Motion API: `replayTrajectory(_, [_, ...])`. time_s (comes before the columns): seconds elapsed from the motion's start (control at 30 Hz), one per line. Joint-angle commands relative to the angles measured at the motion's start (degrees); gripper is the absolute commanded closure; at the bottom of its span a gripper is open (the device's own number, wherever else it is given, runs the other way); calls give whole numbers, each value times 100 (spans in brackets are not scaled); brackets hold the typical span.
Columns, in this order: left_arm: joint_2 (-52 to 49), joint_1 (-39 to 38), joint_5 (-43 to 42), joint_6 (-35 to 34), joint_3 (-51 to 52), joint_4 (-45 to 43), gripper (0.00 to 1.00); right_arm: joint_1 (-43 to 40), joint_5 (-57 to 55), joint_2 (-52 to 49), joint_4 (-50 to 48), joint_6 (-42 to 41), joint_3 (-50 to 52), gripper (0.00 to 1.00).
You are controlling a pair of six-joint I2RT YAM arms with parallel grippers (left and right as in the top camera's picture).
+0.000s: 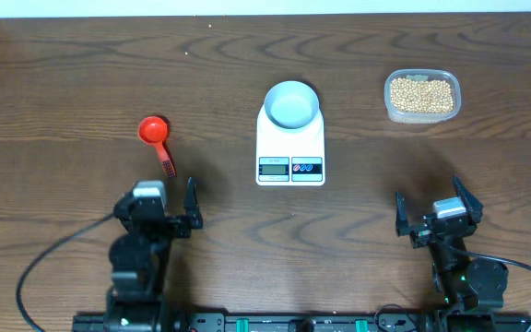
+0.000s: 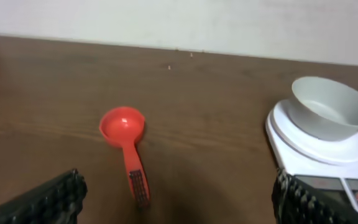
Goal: Scoop item into bowl and weigh 50g on scale
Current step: 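Reach the left gripper to the red scoop and grasp its bowl rim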
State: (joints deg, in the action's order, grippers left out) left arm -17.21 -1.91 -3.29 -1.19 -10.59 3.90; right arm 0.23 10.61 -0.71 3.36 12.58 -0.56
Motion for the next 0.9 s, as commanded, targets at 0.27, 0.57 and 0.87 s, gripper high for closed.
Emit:
replayTrajectory(0.27, [-3606, 37, -669, -326, -3276, 1965, 2, 61, -17, 17, 4, 33, 24, 1])
replayTrajectory(0.57, [-5971, 304, -2345, -321, -4900, 2942, 2, 61, -17, 17, 4, 33, 24, 1])
replayTrajectory(0.87, [-6992, 647, -1526, -1027, -4889, 2544, 2, 61, -17, 17, 4, 33, 24, 1])
